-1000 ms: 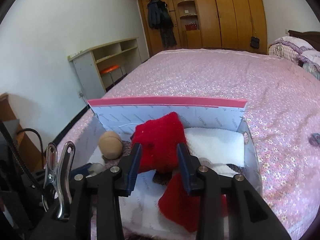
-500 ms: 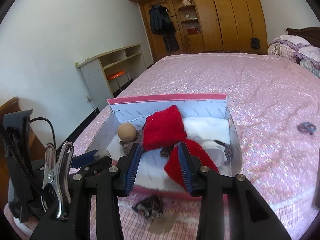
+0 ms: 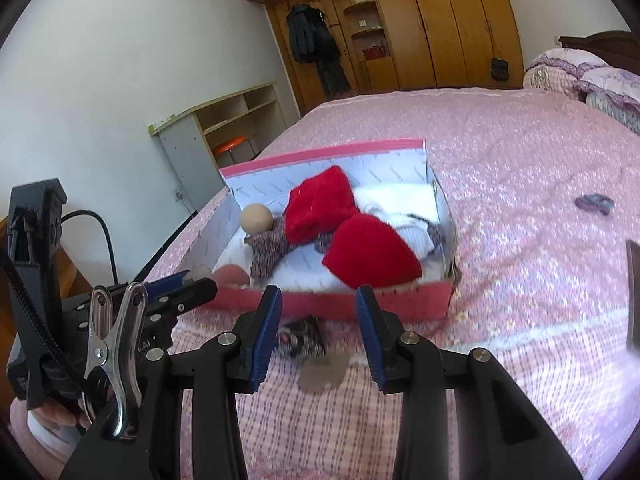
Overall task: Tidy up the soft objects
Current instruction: 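Open the left gripper to drop the beige pad into the box, then withdraw both grippers from the box toward the black patterned pouch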
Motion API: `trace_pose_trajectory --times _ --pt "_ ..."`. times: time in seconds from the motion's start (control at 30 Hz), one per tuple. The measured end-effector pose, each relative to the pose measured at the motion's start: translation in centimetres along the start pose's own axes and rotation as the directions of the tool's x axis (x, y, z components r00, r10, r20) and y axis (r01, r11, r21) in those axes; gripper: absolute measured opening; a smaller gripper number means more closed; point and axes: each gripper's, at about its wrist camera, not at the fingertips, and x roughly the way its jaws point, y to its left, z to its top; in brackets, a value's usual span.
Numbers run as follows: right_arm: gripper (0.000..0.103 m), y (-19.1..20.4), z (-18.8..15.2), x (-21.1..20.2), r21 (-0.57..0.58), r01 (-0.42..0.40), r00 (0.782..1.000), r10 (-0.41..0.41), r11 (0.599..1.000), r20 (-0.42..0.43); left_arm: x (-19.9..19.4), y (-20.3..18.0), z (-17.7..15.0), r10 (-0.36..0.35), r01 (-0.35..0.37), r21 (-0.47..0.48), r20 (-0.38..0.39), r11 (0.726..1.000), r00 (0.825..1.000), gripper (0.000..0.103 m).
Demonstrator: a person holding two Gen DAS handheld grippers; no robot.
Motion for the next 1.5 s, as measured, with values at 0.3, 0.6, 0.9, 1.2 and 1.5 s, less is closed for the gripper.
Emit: trace_pose_trajectory --times 0.3,0.6,0.9,1.2,1.5 --pt "0.039 -0.4 -2.3 -0.2 0.033 -0.001 1.0 0.002 0.999 -0.025 0.1 0.1 1.0 0.009 -0.009 0.016 0.011 1.0 1.0 0.027" --pt "0.039 -1.0 -3.7 -0.1 0.056 -0.001 0.999 0.003 0.998 -0.042 2.1 0.8 3.6 0.03 -0.03 0.003 0.005 1.0 1.0 0.027" --pt "0.039 -1.0 -4.5 0.4 0.053 -0.009 0.998 0.012 0.999 -0.057 4.6 1.1 3.1 0.066 -0.065 0.012 -0.051 0.998 0.997 0.044" --pt "0.039 -1.2 -4.9 0.5 0.056 -0.01 0.998 0.013 0.998 -0.06 3.1 0.6 2.5 0.058 -0.057 0.023 -0.019 0.998 0.998 0.044" --pt "0.039 -0.5 -5.3 1.2 0.043 -0.003 0.997 0.007 0.999 -0.082 0.0 0.3 0.1 0.018 -0.018 0.026 -0.007 0.999 1.0 0.044"
